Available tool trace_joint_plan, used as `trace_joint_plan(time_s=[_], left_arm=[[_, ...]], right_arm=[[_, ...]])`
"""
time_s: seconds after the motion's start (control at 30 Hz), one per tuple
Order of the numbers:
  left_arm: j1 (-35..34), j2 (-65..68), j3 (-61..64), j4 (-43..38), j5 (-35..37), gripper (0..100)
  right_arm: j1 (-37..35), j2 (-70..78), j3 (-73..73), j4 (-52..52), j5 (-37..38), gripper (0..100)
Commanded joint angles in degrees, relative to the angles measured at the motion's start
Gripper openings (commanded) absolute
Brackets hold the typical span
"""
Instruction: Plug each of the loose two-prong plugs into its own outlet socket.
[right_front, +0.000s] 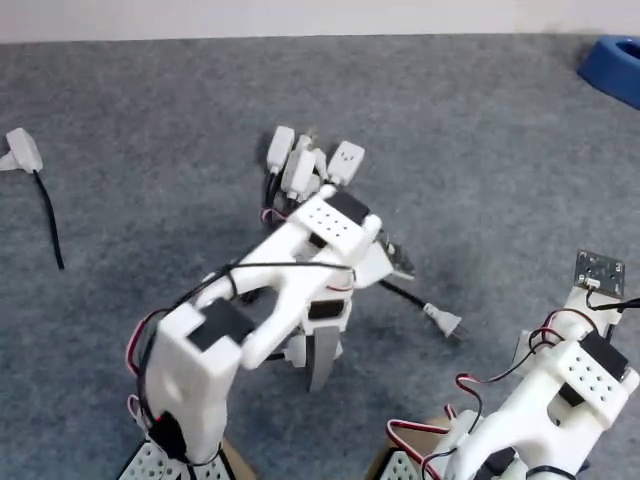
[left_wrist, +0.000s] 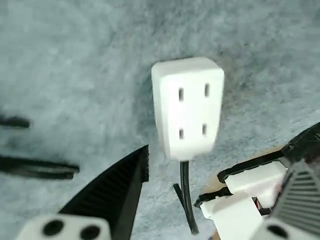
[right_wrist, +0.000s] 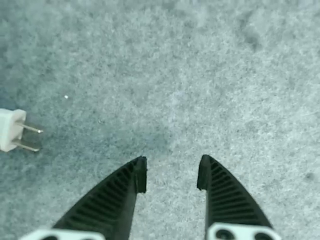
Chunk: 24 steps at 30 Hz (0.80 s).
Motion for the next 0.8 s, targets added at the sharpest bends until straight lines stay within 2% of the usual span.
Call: trace_joint_plan(time_s=[0.0,0.1,0.17,0.37,0.5,0.63,0.77], left_arm=[[-1.4,-9.7,0.3,0.2,0.4,41],[-4.8,-14.9,-2.5,0.1,3.9,41],[-7.8,-18.4,-4.8,0.1,8.2,41],[-19.8,-26.9,-6.7,0.0,20.7,41],[-34.8,-33.5,-2.4,-2.5,20.7,41],[-50.2,-39.7,10.1,-15.3,18.3,41],[-59.1,-45.4,28.0,-26.5,13.4,41]], right_arm=[[-0.8,-1.4,-3.4,0.4,0.5,17.7],[-5.7,-1.3,-4.1,0.5,0.1,17.7],[-11.8,-0.7,-5.7,2.7,-2.8,17.7],[-38.4,-0.6,-14.3,13.4,-6.2,17.7],[-45.9,-0.5,-21.6,18.9,-6.2,17.7],[-54.8,3.8,-20.3,19.3,-6.7,17.7],[-56.4,11.5,-20.3,15.5,-10.5,17.7]])
